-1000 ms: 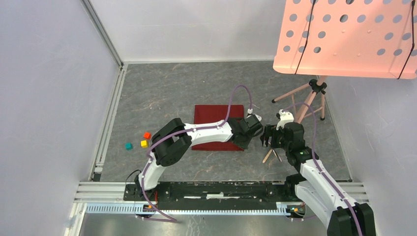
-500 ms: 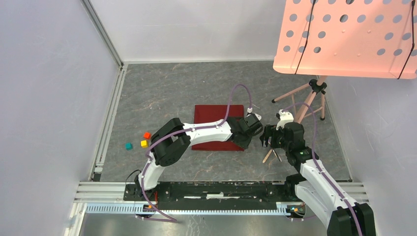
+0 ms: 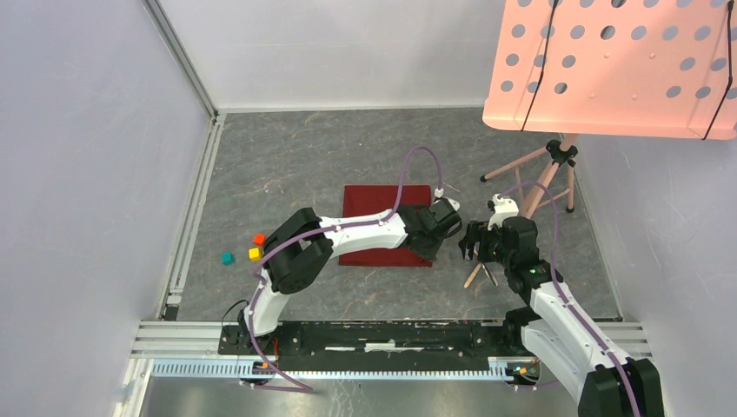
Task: Fold the napkin into a case and place the utensils inside
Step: Pick up the top corner of the square folded napkin from the folded napkin, then fold the top corner of the square-folded napkin into the folded napkin.
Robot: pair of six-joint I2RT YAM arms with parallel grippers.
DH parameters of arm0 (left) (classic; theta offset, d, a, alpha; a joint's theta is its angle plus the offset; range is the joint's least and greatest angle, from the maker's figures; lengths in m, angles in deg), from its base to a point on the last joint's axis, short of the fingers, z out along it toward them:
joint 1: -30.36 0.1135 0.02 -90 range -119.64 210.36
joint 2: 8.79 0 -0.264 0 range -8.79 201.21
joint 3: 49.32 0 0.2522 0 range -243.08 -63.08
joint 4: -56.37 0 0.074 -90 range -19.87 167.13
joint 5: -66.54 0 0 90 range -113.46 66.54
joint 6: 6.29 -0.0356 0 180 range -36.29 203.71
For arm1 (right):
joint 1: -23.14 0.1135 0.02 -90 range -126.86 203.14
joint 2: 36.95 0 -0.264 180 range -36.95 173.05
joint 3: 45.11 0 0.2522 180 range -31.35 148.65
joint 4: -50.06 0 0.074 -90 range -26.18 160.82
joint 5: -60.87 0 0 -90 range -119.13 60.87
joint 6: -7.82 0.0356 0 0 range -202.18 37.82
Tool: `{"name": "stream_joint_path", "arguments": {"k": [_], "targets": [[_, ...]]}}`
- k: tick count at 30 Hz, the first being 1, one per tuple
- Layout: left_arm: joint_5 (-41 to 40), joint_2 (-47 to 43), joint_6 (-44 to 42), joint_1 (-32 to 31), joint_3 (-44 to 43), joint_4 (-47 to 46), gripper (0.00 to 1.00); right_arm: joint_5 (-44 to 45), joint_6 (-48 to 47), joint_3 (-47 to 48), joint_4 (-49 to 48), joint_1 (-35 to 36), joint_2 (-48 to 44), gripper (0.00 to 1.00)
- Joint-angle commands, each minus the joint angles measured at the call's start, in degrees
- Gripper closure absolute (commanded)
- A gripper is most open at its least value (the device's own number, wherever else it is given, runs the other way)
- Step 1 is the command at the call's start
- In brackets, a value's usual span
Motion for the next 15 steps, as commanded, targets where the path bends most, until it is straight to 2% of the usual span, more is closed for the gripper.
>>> {"name": "stream_joint_path", "arguments": {"k": [1,5,12,15], "targets": [[-0.3,-3.9,0.4,0.4,0.5,-0.1,0.8,-0.3,-0.6,-0.2,-2.2,-0.2,-0.1,0.22],[-0.7,-4.5,0.4,1.2,1.0,0.0,0.9,-0.2,-0.7,-0.1,-2.2,-0.2,-0.2,0.22],[0.8,-6.2,-1.0,6.3,3.5,-0.1,0.96,-0.8,-0.8,-0.1,-2.2,-0.1,-0.1,0.21],[1.9,-7.0,-2.3,9.6,4.8,0.0,0.97,-2.8,-1.7,-0.3,-2.6,-0.2,-0.2,0.18]]}}
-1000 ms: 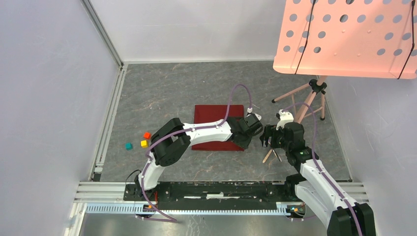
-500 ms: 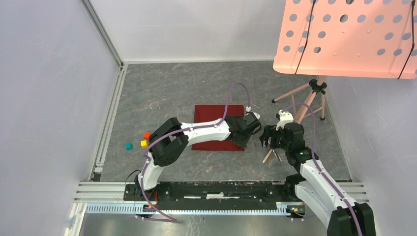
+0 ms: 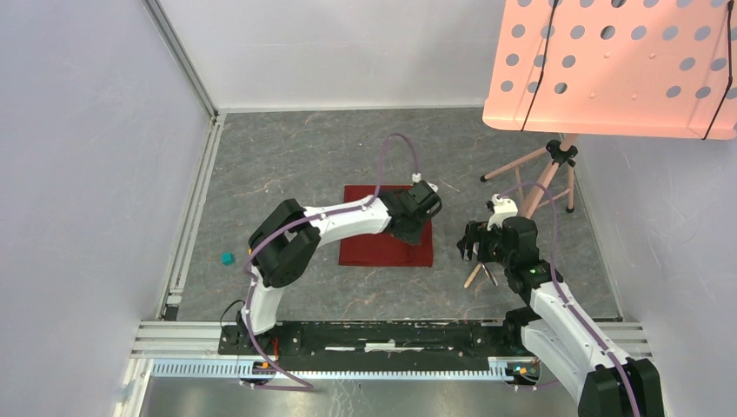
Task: Fold the napkin into a case and place the utensils inside
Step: Fold the top corner of the square-folded napkin into the folded napkin.
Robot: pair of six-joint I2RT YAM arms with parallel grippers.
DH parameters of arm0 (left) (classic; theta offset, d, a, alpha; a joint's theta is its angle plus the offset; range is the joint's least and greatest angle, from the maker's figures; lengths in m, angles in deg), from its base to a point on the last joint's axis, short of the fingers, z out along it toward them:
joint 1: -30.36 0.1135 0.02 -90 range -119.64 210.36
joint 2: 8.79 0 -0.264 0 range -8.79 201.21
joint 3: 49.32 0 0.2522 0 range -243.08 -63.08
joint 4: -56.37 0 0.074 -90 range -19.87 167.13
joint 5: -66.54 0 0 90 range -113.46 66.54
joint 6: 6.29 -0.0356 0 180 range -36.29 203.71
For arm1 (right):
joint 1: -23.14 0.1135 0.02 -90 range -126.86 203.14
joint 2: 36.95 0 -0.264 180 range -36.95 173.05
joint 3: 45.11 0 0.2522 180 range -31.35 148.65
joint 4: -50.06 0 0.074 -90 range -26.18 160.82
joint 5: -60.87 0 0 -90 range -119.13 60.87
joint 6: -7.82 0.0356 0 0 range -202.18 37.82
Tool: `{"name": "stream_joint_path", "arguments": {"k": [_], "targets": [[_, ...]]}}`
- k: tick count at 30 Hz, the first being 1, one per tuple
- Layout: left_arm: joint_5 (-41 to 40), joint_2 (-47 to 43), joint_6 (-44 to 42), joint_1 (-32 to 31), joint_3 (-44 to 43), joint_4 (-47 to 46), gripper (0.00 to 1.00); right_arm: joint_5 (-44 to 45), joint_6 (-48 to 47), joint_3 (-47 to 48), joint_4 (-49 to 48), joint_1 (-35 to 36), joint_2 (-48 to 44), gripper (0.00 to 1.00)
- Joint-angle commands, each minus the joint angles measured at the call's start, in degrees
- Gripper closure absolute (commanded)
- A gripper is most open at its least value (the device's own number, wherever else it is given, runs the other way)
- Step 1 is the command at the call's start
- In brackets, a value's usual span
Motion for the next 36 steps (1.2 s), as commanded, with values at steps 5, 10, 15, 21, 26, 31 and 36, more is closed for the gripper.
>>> {"name": "stream_joint_path", "arguments": {"k": [5,10,15,21,26,31,36], "targets": [[1.5,-4.8,-5.5,9.5,2.2,0.5,0.98,-5.7,-2.9,-0.7,-3.5,-0.2,0.0,0.07],[1.2,-4.9,-9.5,13.9,1.5,0.9,0.98,-7.6,-3.3,-0.5,-3.6,-0.1,0.2,0.02],[-1.0,-4.5,-14.6,16.3,-0.5,1.5,0.98,-8.3,-3.4,-0.5,-3.5,-0.1,0.2,0.02],[-4.3,-2.2,-19.0,18.2,-4.3,3.6,0.98,-8.5,-3.4,-0.6,-3.6,-0.1,0.4,0.02],[-8.7,-0.6,-23.3,18.7,-6.3,4.3,0.98,-8.5,-3.5,-0.6,-3.7,-0.1,0.6,0.02],[-10.9,1.6,-25.4,19.3,-9.2,5.9,0.98,-8.8,-3.5,-0.5,-3.8,-0.1,0.9,0.02],[-12.2,2.6,-26.8,20.0,-10.5,6.1,0.97,-8.8,-3.5,-0.6,-3.7,-0.1,1.3,0.02]]}}
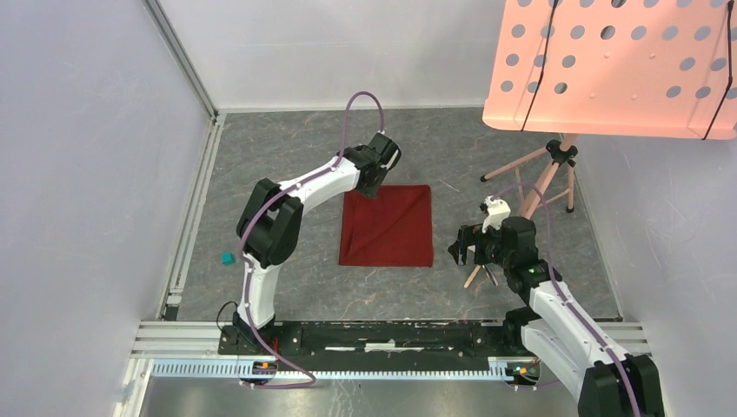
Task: Fold the napkin into a case and place the utensils inside
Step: Fold the top corner of the square-folded napkin into the folded napkin.
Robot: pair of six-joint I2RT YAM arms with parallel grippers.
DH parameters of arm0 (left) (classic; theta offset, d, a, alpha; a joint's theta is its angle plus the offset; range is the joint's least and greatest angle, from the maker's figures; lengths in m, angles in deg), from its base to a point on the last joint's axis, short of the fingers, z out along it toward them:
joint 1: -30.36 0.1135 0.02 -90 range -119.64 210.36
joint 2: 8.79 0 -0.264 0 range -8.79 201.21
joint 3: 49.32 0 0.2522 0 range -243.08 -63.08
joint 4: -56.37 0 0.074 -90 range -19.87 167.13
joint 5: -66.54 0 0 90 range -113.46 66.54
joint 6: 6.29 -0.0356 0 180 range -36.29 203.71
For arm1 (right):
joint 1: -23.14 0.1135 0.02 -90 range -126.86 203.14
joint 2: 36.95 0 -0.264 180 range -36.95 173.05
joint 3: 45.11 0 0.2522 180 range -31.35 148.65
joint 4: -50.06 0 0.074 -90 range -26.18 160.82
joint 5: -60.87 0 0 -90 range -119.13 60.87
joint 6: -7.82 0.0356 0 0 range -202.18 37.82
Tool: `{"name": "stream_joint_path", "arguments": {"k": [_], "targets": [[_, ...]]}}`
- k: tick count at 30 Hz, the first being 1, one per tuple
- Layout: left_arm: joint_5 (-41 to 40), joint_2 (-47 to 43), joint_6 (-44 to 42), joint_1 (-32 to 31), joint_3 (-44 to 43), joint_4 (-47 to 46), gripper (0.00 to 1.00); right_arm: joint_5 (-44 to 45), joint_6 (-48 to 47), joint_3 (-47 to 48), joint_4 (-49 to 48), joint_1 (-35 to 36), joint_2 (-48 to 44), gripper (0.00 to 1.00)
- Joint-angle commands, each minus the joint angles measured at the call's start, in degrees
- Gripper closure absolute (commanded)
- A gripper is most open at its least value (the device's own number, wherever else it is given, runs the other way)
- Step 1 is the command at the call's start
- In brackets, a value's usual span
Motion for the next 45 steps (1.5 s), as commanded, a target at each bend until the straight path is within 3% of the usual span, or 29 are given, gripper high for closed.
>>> {"name": "stream_joint_path", "arguments": {"k": [1,35,45], "targets": [[-3.0,1.0,-4.5,0.9,-3.2,0.6,0.97,-0.6,-0.9,-0.1,-2.4,-0.1,0.4,0.02],[-2.9,4.5,-1.2,4.7,-6.4,2.4,0.9,-0.8,-1.0,-0.5,-3.1,-0.1,0.9,0.02],[-2.6,4.8,-0.7,4.9,-7.9,3.1,0.79,-0.7,-1.0,-0.6,-3.3,-0.1,1.1,0.02]]}}
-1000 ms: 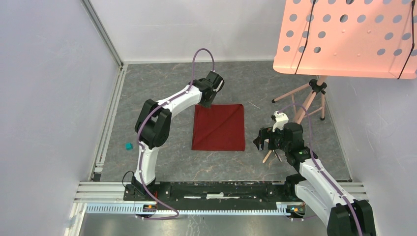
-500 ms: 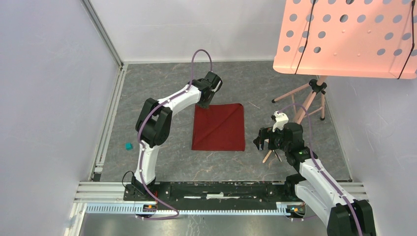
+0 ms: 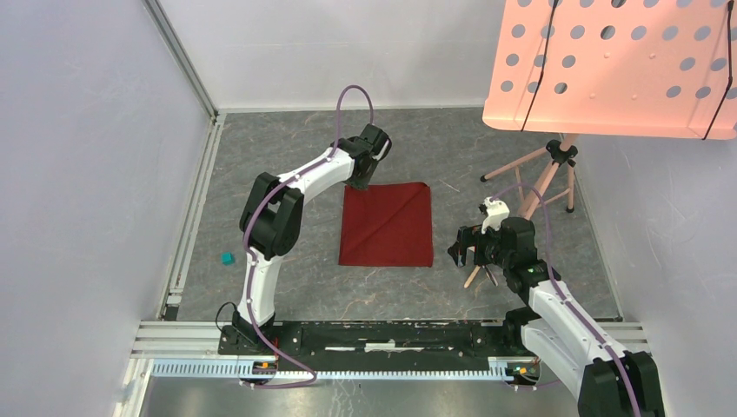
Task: Fold the napkin into a case and place the utensils inside
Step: Fold the top corner of the square-folded napkin into the folded napkin, then smooth out the upper triangle-folded napkin at the center of the board.
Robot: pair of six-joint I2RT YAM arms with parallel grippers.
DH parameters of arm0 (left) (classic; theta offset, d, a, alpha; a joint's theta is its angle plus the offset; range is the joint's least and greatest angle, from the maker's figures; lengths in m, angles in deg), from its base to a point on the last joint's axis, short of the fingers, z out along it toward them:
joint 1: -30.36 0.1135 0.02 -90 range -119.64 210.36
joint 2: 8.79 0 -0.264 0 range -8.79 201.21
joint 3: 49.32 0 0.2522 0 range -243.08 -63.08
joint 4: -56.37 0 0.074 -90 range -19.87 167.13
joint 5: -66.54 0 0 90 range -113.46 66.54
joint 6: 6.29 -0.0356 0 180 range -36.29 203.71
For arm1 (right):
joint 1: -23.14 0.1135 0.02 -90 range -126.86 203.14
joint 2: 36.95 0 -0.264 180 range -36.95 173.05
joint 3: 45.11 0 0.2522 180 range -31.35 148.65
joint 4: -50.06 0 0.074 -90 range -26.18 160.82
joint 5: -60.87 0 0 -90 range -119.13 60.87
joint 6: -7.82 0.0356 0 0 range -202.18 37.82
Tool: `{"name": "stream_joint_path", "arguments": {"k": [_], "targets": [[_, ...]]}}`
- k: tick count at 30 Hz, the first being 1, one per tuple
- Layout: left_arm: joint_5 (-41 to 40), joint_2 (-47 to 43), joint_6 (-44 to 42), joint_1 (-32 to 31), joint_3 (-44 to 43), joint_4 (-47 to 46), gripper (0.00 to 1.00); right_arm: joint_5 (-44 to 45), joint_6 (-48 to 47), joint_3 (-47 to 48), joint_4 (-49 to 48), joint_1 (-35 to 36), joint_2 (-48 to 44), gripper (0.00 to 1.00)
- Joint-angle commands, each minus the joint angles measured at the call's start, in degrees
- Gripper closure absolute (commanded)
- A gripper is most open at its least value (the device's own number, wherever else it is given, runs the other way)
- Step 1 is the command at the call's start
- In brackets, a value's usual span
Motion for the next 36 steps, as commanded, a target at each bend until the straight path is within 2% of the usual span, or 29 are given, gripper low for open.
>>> {"name": "stream_joint_path", "arguments": {"k": [1,7,11,15,21,29,36], "targets": [[-1.3,0.2,1.4,0.4,-3.4,0.5,0.75,-0.5,-1.0,-0.2,-2.6,-0.1,0.3,0.02],[-4.1,-3.7,3.6,0.4,-4.1,3.2,0.55,-3.0,-0.7,1.4,-3.9,-0.1,3.1,0.02],[-1.5,-7.5,6.8,0.7,-2.7,3.3,0.52,-6.7,2.4,4.7,-8.3,-0.1,7.7,0.02],[8.9,-9.3,10.6,1.8,1.5,-1.1,0.56,-12.5,11.6,8.1,-20.4,1.2,16.7,0.02],[16.7,-6.0,13.5,3.3,2.9,-5.0,0.68,-11.5,17.9,19.5,-31.1,5.0,34.7,0.04],[15.0,-2.0,13.4,5.0,3.5,-7.1,0.74,-15.0,24.0,38.2,-36.1,6.3,53.9,0.16],[14.3,-0.1,13.1,5.9,4.9,-8.6,0.75,-17.4,28.5,41.2,-43.6,6.6,63.5,0.23]]}}
